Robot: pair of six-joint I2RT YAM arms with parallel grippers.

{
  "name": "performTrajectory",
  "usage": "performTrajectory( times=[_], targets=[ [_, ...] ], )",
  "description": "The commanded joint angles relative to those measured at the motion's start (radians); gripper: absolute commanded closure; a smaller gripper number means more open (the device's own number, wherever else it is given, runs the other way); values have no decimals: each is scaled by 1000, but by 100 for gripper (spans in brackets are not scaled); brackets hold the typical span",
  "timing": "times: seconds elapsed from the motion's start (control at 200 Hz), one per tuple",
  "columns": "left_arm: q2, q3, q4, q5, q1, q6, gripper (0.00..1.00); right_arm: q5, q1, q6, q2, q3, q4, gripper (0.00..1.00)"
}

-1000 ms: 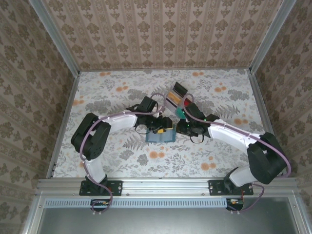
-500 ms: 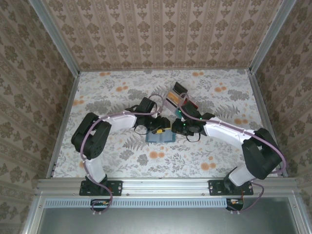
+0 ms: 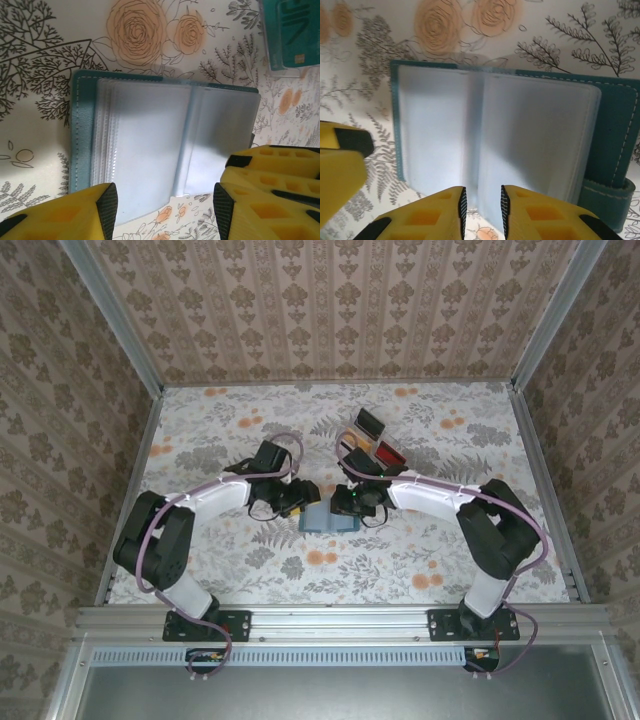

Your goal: Take the credit cards out of the card holder

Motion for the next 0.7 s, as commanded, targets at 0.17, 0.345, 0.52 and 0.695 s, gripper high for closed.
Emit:
performTrajectory(
  times=[0.17,0.345,0.52,0.695],
  targets=[
    [79,32,-37,-39,-44,23,45,16,3,-26,56,12,-64,71],
    [101,39,-33,-50,-44,27,44,24,3,-34,74,6,-64,71],
    [121,51,-35,-44,-53,31,44,33,3,-36,85,-2,-61,71],
    [123,56,-53,-53,-58,38,44,40,3,-37,103,-5,-67,71]
  ],
)
